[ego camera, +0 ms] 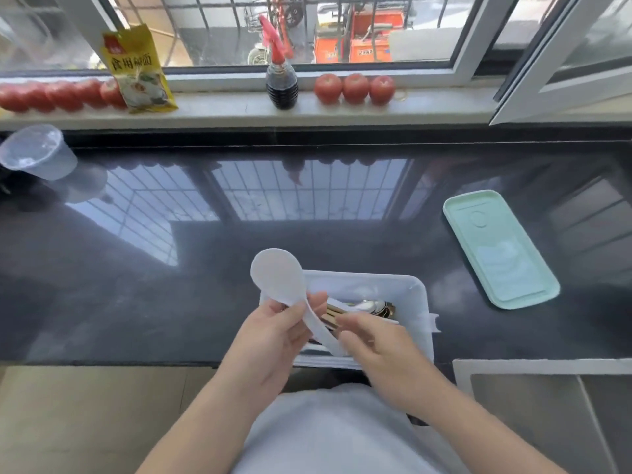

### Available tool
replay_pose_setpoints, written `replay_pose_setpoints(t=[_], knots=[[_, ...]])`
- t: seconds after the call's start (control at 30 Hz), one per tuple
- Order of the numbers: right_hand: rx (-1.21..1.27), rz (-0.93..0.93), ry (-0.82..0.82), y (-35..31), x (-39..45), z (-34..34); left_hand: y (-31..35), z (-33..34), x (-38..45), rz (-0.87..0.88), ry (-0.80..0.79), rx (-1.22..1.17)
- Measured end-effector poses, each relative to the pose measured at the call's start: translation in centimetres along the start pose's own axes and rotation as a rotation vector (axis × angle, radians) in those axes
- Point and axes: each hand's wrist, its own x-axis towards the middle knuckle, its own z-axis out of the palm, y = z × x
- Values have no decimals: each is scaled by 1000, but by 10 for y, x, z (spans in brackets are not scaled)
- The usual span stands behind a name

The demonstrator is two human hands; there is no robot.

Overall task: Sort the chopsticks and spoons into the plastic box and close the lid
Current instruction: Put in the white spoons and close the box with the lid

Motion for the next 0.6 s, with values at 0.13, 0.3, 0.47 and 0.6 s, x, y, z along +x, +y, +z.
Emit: replay_pose_setpoints(t=[0.13, 0.3, 0.47, 0.6], knots=[[-4, -112, 86, -6, 12, 12, -14, 17, 5, 45, -87, 131], [-824, -194, 242, 42, 11, -29, -13, -11, 10, 126, 329, 247], [-973, -105, 91, 41, 40, -22, -9, -17, 9, 117, 407, 243], [-988, -107, -3, 58, 58, -10, -10, -14, 9, 112, 409, 262]])
